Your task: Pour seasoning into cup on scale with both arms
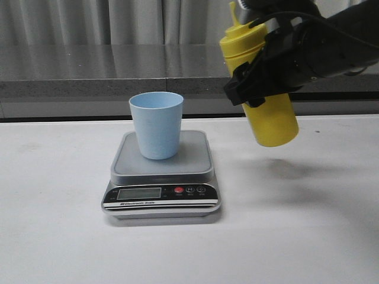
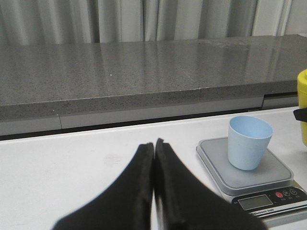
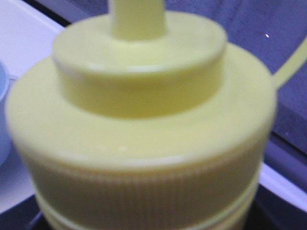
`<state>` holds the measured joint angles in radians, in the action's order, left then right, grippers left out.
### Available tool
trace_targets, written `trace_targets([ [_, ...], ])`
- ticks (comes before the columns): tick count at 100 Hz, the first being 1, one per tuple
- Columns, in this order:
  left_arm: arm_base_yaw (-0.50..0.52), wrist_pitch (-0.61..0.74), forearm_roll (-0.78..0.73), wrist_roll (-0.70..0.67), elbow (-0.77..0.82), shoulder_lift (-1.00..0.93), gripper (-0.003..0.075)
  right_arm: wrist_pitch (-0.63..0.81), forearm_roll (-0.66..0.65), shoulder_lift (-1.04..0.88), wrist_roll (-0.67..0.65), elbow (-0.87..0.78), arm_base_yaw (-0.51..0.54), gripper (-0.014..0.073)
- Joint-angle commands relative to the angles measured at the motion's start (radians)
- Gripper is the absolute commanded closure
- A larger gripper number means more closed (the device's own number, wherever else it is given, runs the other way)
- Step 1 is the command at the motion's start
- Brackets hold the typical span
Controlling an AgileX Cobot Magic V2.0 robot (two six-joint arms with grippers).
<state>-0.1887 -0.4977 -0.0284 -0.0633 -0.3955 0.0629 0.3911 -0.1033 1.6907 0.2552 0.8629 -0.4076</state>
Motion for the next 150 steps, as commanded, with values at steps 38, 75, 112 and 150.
trace_targets([
  [38,0.005,0.078,-0.001,-0.006,-0.026,0.013,0.074,-0.351,-0.424,-0.043,0.032,0.235,-0.009,0.0351],
  [75,0.005,0.078,-0.001,-0.006,-0.026,0.013,0.074,-0.683,-0.859,0.053,-0.158,0.378,-0.098,0.0351],
  [112,0.005,0.078,-0.001,-0.006,-0.026,0.013,0.074,-0.778,-1.201,0.076,-0.255,0.42,-0.16,0.035],
  [150,0.005,0.078,-0.001,-0.006,-0.026,0.013,0.074,-0.847,-1.441,0.077,-0.255,0.42,-0.219,0.035],
])
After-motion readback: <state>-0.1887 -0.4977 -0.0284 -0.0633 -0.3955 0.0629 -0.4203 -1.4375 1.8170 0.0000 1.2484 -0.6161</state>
